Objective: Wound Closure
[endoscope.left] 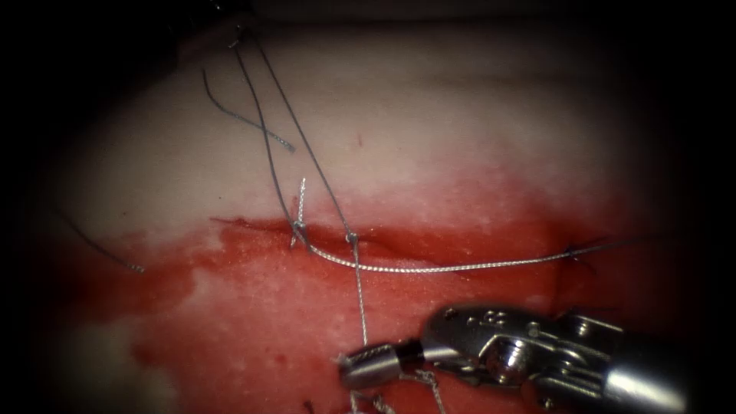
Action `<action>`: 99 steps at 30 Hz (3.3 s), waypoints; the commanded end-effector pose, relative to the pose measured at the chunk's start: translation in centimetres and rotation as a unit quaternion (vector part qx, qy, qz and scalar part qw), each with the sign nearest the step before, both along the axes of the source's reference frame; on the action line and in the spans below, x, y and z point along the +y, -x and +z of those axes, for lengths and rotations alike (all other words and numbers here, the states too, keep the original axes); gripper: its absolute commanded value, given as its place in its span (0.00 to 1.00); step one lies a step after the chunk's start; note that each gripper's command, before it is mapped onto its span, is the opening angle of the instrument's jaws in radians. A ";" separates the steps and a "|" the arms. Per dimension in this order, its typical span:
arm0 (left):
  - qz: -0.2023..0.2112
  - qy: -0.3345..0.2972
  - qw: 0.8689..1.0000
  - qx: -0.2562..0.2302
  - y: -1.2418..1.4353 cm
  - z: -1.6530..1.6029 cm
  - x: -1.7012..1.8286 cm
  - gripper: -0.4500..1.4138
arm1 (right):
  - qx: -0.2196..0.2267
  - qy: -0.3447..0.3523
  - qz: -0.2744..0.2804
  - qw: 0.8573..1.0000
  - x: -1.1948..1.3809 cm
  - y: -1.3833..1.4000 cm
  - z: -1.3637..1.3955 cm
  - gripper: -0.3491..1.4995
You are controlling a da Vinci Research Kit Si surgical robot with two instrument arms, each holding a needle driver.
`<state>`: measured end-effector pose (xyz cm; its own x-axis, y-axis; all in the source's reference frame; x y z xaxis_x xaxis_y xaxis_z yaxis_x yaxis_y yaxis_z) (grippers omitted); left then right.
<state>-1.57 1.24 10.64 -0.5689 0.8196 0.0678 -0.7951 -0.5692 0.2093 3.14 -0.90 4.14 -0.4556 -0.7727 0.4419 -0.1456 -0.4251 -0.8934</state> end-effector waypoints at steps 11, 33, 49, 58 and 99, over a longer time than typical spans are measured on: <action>-0.035 -0.086 0.943 -0.320 0.01 -1.63 -0.48 0.00 | -0.015 -0.010 0.045 0.999 0.61 0.33 -0.21 0.84; 0.138 -0.217 0.729 -0.634 0.23 -2.38 -0.98 0.00 | -0.093 0.098 0.197 0.971 1.36 0.36 -0.15 0.96; 0.228 -0.228 0.775 -0.544 0.45 -2.80 -0.06 0.00 | -0.138 0.165 0.269 0.939 1.22 -0.23 0.54 0.99; 0.245 -0.290 0.746 -0.547 0.59 -3.23 0.11 0.00 | -0.145 0.164 0.275 0.936 1.19 -0.23 0.67 0.99; 0.267 -0.260 0.745 -0.553 0.71 -3.53 0.08 0.00 | -0.119 0.164 0.304 0.931 1.22 -0.87 0.72 0.99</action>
<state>-2.29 1.19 7.23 -0.7531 0.4826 -0.4471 0.0509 -0.6348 -0.7710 3.93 0.20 4.95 -0.1006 -0.7637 0.6377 0.3990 -0.6181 -0.6773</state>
